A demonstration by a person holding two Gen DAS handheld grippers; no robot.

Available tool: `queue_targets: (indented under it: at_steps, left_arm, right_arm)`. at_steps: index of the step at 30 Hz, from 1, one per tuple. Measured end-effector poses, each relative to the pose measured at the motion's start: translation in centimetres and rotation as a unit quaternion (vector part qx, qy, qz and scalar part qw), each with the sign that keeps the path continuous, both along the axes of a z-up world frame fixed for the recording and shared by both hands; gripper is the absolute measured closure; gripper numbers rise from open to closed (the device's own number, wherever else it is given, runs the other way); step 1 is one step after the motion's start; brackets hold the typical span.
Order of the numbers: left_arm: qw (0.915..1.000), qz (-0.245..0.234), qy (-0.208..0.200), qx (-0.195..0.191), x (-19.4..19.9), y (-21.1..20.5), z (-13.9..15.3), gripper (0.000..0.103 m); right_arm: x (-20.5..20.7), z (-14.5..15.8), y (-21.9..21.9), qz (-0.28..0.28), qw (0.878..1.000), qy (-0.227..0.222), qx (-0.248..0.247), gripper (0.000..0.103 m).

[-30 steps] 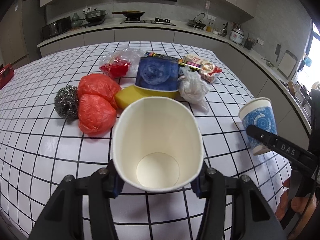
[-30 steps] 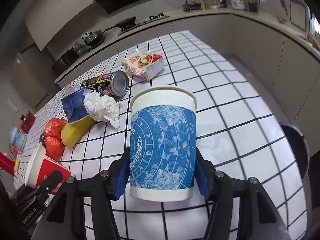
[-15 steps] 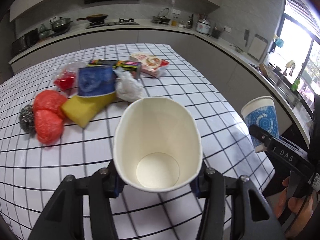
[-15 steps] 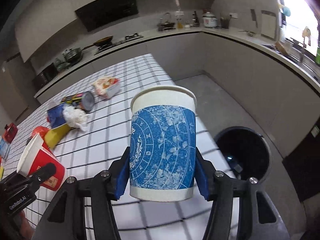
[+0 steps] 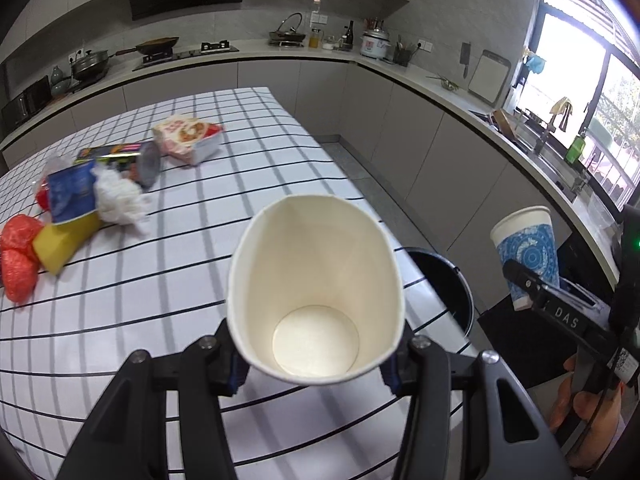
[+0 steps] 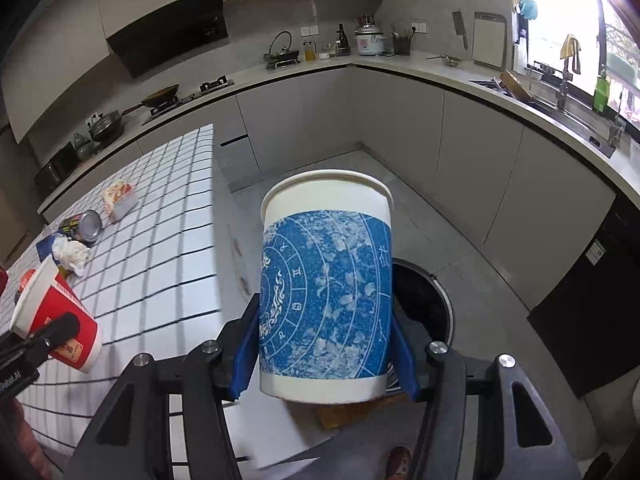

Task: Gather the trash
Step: 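Carry both held cups over the black bucket, then open both tools to drop the cups into the bucket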

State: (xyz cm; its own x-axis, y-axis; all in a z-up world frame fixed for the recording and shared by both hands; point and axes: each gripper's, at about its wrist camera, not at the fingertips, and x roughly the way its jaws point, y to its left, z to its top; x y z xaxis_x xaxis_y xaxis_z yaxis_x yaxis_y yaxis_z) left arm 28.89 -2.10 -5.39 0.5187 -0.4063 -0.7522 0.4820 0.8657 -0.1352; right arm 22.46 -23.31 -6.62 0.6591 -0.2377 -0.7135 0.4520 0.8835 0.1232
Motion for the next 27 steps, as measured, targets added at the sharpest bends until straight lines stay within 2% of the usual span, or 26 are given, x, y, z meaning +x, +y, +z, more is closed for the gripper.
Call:
queue_targets:
  at_steps: [5, 13, 18, 20, 27]
  left_arm:
    - [0.9996, 0.025, 0.008, 0.005, -0.6, -7.0, -0.6, 0.051]
    - [0.9986, 0.036, 0.039, 0.007, -0.9, -15.9, -2.9, 0.051]
    - [0.9966, 0.045, 0.062, 0.031, -0.7, -19.0, -5.6, 0.051]
    - [0.9945, 0.054, 0.083, 0.036, -0.4, -20.1, -7.1, 0.051]
    - [0.9881, 0.081, 0.109, 0.073, -0.2, -20.9, -11.4, 0.051]
  right_arm:
    - [0.5, -2.1, -7.8, 0.04, 0.999, 0.014, 0.024, 0.044]
    - [2.0, -4.3, -15.9, 0.092, 0.994, 0.041, 0.035, 0.044]
    - [3.0, -5.8, -17.7, 0.118, 0.991, 0.053, 0.046, 0.044]
    - [3.6, -6.9, -18.0, 0.132, 0.988, 0.063, 0.051, 0.044]
    - [5.2, -10.3, -18.6, 0.158, 0.981, 0.09, 0.068, 0.044]
